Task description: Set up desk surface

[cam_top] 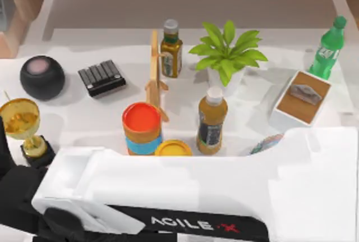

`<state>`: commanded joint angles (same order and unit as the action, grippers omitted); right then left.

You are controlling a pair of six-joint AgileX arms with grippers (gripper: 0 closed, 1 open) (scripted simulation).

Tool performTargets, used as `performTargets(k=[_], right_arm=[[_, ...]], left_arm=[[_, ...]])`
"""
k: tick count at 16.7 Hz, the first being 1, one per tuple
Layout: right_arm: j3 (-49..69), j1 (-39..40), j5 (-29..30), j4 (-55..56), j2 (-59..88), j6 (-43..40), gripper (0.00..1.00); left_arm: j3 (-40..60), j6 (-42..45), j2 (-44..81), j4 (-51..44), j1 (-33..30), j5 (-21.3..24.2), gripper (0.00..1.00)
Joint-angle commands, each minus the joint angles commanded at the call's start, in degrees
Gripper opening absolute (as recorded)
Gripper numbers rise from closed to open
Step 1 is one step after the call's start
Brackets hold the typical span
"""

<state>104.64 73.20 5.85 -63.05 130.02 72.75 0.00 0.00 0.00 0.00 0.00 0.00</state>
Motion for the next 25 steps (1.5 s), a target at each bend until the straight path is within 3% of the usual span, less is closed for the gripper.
performTargets(k=[25], right_arm=[[2.0, 0.0, 0.2, 1.8, -2.9, 0.0, 0.0]], left_arm=[[0.0, 0.0, 0.0, 0.0, 0.0, 0.0, 1.0]])
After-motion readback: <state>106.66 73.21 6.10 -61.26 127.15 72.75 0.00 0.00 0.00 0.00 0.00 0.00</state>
